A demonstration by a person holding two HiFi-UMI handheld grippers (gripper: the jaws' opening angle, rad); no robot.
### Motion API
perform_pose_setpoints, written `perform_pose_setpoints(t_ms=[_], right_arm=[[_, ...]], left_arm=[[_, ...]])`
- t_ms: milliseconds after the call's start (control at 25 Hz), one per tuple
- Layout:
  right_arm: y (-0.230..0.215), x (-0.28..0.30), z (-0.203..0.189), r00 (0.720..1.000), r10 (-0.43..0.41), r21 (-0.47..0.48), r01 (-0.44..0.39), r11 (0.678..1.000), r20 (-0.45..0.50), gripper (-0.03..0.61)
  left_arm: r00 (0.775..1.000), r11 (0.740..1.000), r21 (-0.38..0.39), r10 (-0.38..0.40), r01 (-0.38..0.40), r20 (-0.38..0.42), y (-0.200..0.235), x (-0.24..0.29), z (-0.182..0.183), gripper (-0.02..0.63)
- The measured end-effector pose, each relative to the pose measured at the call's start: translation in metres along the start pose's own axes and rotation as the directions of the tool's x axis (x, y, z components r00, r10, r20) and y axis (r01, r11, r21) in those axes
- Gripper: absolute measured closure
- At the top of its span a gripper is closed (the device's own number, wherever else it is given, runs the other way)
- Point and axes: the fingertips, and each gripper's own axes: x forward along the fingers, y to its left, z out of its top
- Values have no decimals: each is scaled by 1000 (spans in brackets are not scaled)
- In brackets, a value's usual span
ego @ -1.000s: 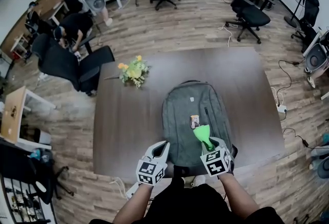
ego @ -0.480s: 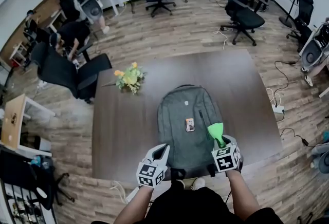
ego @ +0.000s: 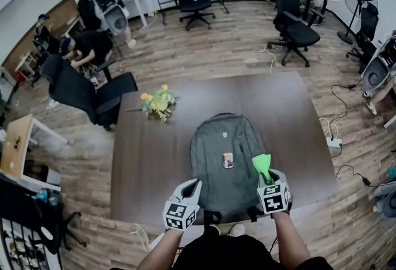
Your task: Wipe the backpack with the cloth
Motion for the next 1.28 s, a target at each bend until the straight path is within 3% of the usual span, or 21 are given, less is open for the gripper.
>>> perform_pose_setpoints(t_ms=[200,360,520,680,800,880,1000,1280], right_arm=[[-3,-21,44,989,14,32,-19,999,147,479],[0,-43,87,953,32,73,-57,996,301,479],[-3,-72,125,882,-13,86,-31,996,471,479],[-5,-100,148,789,-34,90,-26,996,613,479],[-3,-120,161,730,-36,91,-36,995,682,479],[-3,-129,167,708,-46,88,-23,996,704,479],[-2,-132,173,698,-41,73,-17,997,715,480],[3,-132,173,708,-29,34,7,999,705,486]], left_arm=[[998,1000,10,24,-25,61,8,-2,27,594],[989,997,36,65,-71,135,24,-13,60,594],[975,992,70,89,-105,203,30,-21,92,594],[957,989,104,69,-102,283,16,-27,129,594],[945,986,141,43,-93,323,4,-29,151,594],[942,983,160,32,-90,334,-1,-28,159,594],[938,983,167,20,-82,345,-5,-26,165,594],[939,985,159,11,-70,343,-8,-24,161,594]])
